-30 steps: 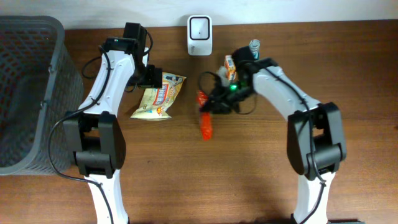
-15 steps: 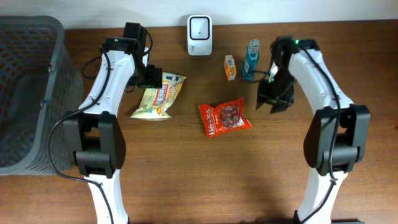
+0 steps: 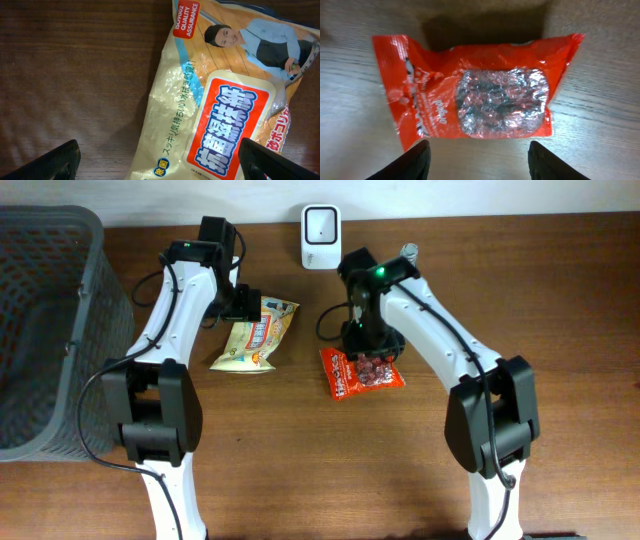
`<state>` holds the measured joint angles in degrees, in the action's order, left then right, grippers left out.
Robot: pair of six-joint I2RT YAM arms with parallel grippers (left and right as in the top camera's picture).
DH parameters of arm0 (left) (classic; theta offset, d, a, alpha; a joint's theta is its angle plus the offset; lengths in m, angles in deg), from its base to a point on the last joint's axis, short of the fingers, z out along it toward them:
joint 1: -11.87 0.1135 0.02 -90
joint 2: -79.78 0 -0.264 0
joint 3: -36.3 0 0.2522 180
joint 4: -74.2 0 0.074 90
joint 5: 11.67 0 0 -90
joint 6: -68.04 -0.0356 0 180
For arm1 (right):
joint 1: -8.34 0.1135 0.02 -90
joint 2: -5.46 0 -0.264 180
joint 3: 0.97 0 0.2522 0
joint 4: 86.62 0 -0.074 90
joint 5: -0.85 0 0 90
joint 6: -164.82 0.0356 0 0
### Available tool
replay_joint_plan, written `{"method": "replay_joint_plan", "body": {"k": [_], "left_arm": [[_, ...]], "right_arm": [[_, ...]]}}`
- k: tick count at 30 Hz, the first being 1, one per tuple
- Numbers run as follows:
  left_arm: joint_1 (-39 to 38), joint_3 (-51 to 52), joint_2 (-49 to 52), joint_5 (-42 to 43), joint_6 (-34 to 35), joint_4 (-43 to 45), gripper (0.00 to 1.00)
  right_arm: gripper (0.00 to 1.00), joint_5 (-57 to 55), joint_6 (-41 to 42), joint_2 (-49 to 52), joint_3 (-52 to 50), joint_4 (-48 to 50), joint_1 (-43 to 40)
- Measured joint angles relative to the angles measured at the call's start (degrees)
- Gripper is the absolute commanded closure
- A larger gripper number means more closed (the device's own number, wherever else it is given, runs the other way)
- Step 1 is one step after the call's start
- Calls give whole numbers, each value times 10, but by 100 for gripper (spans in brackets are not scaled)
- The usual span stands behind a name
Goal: Scan the item barcode
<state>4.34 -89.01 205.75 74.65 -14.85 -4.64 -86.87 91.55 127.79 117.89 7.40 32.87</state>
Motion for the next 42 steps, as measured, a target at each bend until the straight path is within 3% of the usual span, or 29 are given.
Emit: {"method": "replay_joint_plan", "body": {"k": [7, 14, 15, 17, 20, 22, 29, 30, 32, 34, 35, 36, 39, 42], "left_arm": [[0, 0, 0, 0, 0, 0, 1], [0, 0, 0, 0, 0, 0, 1], [0, 0, 0, 0, 0, 0, 1], [0, 0, 0, 0, 0, 0, 1], [0, 0, 0, 0, 0, 0, 1], [0, 0, 0, 0, 0, 0, 1], [0, 0, 0, 0, 0, 0, 1], [0, 0, 0, 0, 0, 0, 1], [0, 0, 0, 0, 0, 0, 1], [0, 0, 0, 0, 0, 0, 1], [0, 0, 0, 0, 0, 0, 1], [0, 0, 0, 0, 0, 0, 1], [0, 0, 0, 0, 0, 0, 1], [0, 0, 0, 0, 0, 0, 1]], "right_arm": [[47, -17, 16, 0, -76, 92, -1], [47, -23, 30, -1, -126, 152, -1], [53, -23, 30, -5, -135, 162, -1], [73, -24, 33, -12, -147, 175, -1], [92, -32, 42, -13, -152, 181, -2], [96, -31, 42, -13, -153, 183, -3], [96, -29, 43, -13, -154, 181, -3], [94, -29, 43, -12, -152, 169, -3], [52, -29, 43, -12, -142, 121, -3], [28, -27, 44, -8, -118, 71, -3], [6, -22, 45, -7, -97, 47, -3], [1, -17, 43, -7, -80, 31, -3], [1, 7, 49, -7, -50, 16, -3], [1, 19, 110, -6, -49, 12, -3]]}}
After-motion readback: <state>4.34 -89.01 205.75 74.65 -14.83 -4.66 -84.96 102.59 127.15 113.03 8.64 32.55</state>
